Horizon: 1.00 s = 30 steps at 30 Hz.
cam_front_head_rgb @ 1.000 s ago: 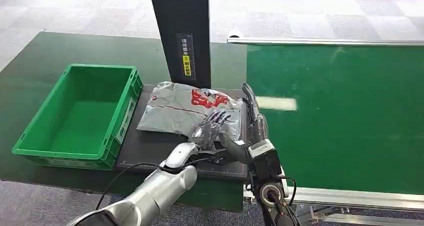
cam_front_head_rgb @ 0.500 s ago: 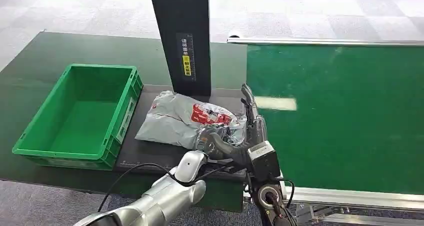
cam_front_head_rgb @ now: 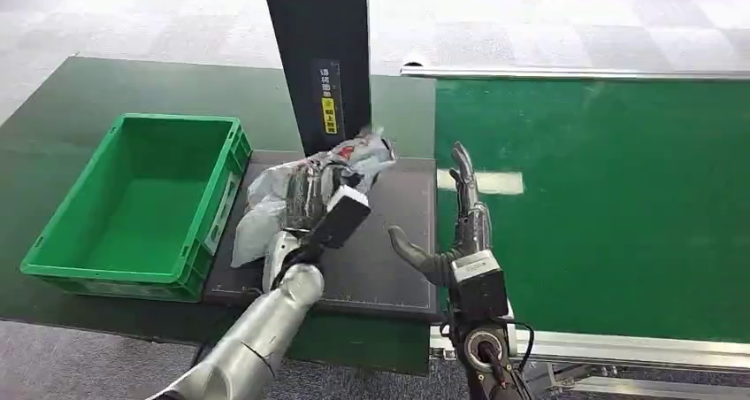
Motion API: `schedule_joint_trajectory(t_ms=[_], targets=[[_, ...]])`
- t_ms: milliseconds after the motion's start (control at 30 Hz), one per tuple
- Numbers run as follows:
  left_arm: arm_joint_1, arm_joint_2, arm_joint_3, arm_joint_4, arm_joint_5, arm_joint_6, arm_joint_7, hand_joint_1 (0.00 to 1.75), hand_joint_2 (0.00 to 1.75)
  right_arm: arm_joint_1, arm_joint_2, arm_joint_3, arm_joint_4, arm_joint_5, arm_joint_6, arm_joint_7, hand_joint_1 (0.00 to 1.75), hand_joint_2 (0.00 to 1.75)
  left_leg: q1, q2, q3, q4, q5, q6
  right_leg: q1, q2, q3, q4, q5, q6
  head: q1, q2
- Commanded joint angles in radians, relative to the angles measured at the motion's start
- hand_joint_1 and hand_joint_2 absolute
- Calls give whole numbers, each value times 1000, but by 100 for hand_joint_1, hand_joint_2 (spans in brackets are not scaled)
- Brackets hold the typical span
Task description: Moved the parcel from conveyor to table for the left to box.
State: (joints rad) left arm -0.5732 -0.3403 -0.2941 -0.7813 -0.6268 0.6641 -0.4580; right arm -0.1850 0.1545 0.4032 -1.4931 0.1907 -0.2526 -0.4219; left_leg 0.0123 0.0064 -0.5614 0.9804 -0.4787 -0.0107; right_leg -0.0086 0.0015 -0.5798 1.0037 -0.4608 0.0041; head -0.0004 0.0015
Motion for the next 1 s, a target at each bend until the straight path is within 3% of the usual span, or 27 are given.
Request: schedule_joint_trajectory(t_ms=[33, 100, 200, 367, 500, 567, 833, 867, 900, 933, 1000], targets=[[153, 184, 4, -890, -142, 34, 137, 175, 175, 57, -35, -66, 41, 41, -51, -23, 0, 175, 0, 3, 0, -1, -1, 0, 0, 3, -1, -1, 0, 0, 0, 0], [141, 221, 55, -915, -159, 29, 165, 175, 175, 71, -39, -76, 38, 50, -53, -26, 0, 175, 0, 6, 1, -1, -2, 0, 0, 6, -1, -1, 0, -1, 0, 0], [46, 271, 160, -799, -194, 21, 230, 175, 175, 73, -34, -97, 21, 64, -52, -24, 0, 175, 0, 3, 1, -2, -1, 0, 0, 3, -1, 0, 0, -1, -1, 0], [-190, 368, 316, -389, -156, 10, 259, 175, 175, 81, -44, -110, -6, 72, -36, -8, 0, 175, 0, 0, -1, -1, 2, -1, 0, 0, -1, 0, 1, -1, 0, 0], [-289, 416, 415, -148, -231, 34, 257, 175, 175, 77, -58, -96, -1, 58, -25, -8, 0, 175, 0, -1, 0, -1, 4, -1, 0, -1, 0, 0, 1, -2, 0, 0], [-351, 454, 483, 9, -364, 34, 322, 175, 175, 60, -67, -80, 16, 45, -20, -10, 0, 175, 0, 0, 1, -2, 4, -1, 0, 0, 1, 0, 2, -1, -1, 0], [-436, 510, 560, 279, -522, 30, 402, 175, 175, 41, -72, -63, 41, 26, -19, -8, 0, 175, 0, 0, 1, -1, 3, -1, 1, 1, 0, 0, 2, -2, 0, 0], [-450, 505, 569, 317, -492, 34, 377, 42, 175, 42, -72, -66, 42, 24, -23, -7, 0, 175, 1, 1, 1, -1, 3, -1, 1, 1, 0, 0, 2, -1, 0, 0], [-450, 505, 569, 317, -492, 34, 377, 42, 175, 42, -72, -66, 42, 24, -23, -7, 0, 175, 0, 0, 1, -1, 4, -1, 1, 0, 1, 0, 2, -1, 0, 0], [-448, 495, 568, 327, -477, 32, 358, 0, 175, 44, -71, -69, 42, 22, -24, -7, 0, 175, 1, 0, 0, -1, 4, -1, 1, 0, 0, 0, 2, -1, 0, 0], [-438, 486, 576, 319, -442, 29, 326, 0, 175, 44, -69, -75, 44, 22, -25, -6, 0, 175, 1, -1, 0, -1, 4, -1, 1, -1, 0, 0, 2, -1, 0, 0]])
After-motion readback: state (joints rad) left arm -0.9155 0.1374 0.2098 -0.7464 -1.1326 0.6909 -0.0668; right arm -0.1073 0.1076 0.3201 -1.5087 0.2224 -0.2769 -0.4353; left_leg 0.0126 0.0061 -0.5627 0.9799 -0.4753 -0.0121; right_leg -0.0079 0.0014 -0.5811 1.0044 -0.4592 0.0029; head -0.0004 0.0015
